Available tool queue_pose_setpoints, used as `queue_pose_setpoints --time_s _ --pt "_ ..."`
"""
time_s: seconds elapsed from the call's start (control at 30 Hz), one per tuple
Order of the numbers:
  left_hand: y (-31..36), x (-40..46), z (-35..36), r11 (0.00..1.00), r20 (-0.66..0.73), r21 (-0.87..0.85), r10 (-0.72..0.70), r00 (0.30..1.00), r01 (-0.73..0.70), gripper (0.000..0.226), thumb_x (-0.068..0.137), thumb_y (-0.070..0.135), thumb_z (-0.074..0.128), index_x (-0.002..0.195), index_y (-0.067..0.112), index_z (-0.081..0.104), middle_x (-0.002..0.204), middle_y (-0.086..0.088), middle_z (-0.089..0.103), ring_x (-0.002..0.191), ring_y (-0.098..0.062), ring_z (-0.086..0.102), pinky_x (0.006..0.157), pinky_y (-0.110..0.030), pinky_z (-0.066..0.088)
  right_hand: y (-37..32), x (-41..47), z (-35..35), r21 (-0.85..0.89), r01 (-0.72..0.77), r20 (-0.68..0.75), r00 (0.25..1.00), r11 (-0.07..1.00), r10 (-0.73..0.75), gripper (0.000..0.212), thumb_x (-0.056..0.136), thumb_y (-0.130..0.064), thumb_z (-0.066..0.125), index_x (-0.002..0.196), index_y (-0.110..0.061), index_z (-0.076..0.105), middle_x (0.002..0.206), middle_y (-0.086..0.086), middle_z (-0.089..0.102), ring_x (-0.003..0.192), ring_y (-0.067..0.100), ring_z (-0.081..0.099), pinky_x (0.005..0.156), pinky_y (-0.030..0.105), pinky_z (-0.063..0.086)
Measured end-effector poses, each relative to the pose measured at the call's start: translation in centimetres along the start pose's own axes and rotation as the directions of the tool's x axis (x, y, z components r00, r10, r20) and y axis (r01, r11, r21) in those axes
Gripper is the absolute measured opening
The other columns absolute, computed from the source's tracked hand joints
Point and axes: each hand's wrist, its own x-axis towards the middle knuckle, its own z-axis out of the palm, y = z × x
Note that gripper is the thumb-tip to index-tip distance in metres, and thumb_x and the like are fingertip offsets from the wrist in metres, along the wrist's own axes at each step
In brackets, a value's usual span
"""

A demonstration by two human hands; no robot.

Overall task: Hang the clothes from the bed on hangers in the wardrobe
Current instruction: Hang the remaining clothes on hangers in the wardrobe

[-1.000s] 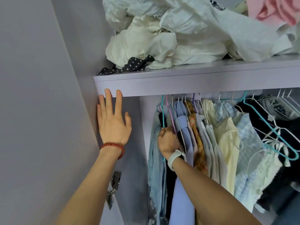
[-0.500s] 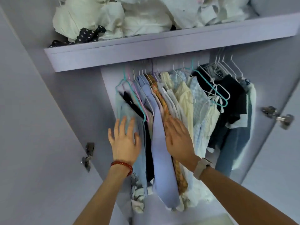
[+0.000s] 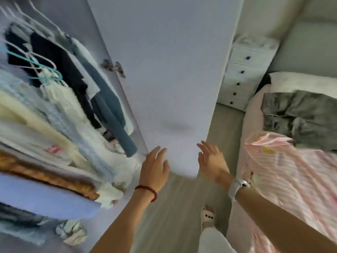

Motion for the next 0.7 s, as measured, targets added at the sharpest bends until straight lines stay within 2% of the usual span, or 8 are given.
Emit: queue_pose_setpoints --time_s 0.07,0.13,0.2,0.27,0.37,0.5,0.6,0.7 --pt "4.1 2.8 3.2 0.988 0.076 -0.046 0.150 0.986 -0.146 0.040 0.093 0.016 0.043 0.132 0.010 0.046 0.139 -0.007 0.043 0.129 -0.023 0.040 0.105 -0.029 0.030 5.8 -0.2 -1.6 0.031 -0.151 -0.049 0.987 0.988 0.152 0.065 0.075 -0.037 0.017 0.116 -0.004 0.056 0.122 0.016 0.055 0.110 0.036 0.049 0.090 0.041 0.040" --pt "8.7 6.1 6.4 0.967 0.143 -0.059 0.256 0.956 -0.250 0.038 0.093 0.016 0.044 0.130 0.011 0.049 0.135 -0.006 0.048 0.125 -0.022 0.043 0.103 -0.029 0.032 11.7 -0.4 -3.3 0.088 -0.289 -0.091 0.951 0.953 0.296 0.053 0.080 -0.030 0.025 0.111 -0.001 0.056 0.116 0.019 0.056 0.106 0.038 0.049 0.088 0.043 0.041" --pt "13.9 10.0 10.4 0.940 0.213 -0.058 0.340 0.916 -0.336 0.037 0.092 0.015 0.047 0.129 0.012 0.050 0.133 -0.005 0.050 0.124 -0.022 0.044 0.103 -0.030 0.033 17.9 -0.6 -5.2 0.138 -0.392 -0.140 0.901 0.909 0.410 0.038 0.088 -0.016 0.037 0.119 -0.001 0.053 0.123 0.020 0.053 0.114 0.038 0.047 0.094 0.044 0.040" --pt "19.6 14.0 14.7 0.902 0.272 -0.073 0.429 0.861 -0.426 0.037 0.092 0.013 0.048 0.129 0.011 0.051 0.132 -0.008 0.050 0.123 -0.025 0.045 0.104 -0.030 0.032 24.0 -1.0 -7.3 0.190 -0.470 -0.188 0.844 0.862 0.502 0.036 0.091 -0.009 0.042 0.126 -0.003 0.049 0.133 0.017 0.047 0.122 0.035 0.042 0.101 0.041 0.036" --pt "28.3 18.5 21.7 0.866 0.399 -0.074 0.480 0.781 -0.494 0.039 0.093 0.015 0.045 0.133 0.011 0.046 0.135 -0.007 0.047 0.126 -0.023 0.041 0.103 -0.028 0.029 32.9 -1.9 -10.7 0.266 -0.611 -0.240 0.707 0.745 0.666 0.034 0.090 -0.004 0.045 0.123 0.001 0.051 0.128 0.021 0.051 0.118 0.037 0.047 0.099 0.040 0.037" --pt "37.1 22.5 32.0 0.825 0.562 -0.117 0.514 0.648 -0.553 0.041 0.094 0.017 0.044 0.135 0.013 0.042 0.138 -0.005 0.043 0.132 -0.022 0.033 0.108 -0.031 0.028 44.2 -3.7 -14.7 0.383 -0.759 -0.232 0.473 0.527 0.850 0.034 0.092 -0.004 0.042 0.125 0.002 0.049 0.128 0.023 0.049 0.118 0.038 0.046 0.097 0.039 0.035" --pt "41.5 23.8 39.2 0.799 0.655 -0.085 0.495 0.571 -0.595 0.046 0.095 0.020 0.041 0.140 0.017 0.034 0.147 -0.001 0.031 0.136 -0.017 0.025 0.110 -0.029 0.019 52.1 -5.0 -16.2 0.430 -0.809 -0.209 0.343 0.401 0.916 0.035 0.093 -0.003 0.038 0.127 0.003 0.046 0.130 0.024 0.047 0.119 0.037 0.045 0.097 0.037 0.035" --pt "44.3 24.5 46.1 0.778 0.702 -0.056 0.476 0.530 -0.625 0.052 0.095 0.022 0.041 0.144 0.018 0.025 0.154 -0.005 0.015 0.140 -0.021 0.016 0.113 -0.035 0.020 60.1 -5.6 -16.8 0.452 -0.841 -0.198 0.230 0.297 0.953 0.037 0.092 -0.001 0.037 0.128 0.003 0.044 0.129 0.026 0.048 0.119 0.037 0.045 0.096 0.037 0.034"
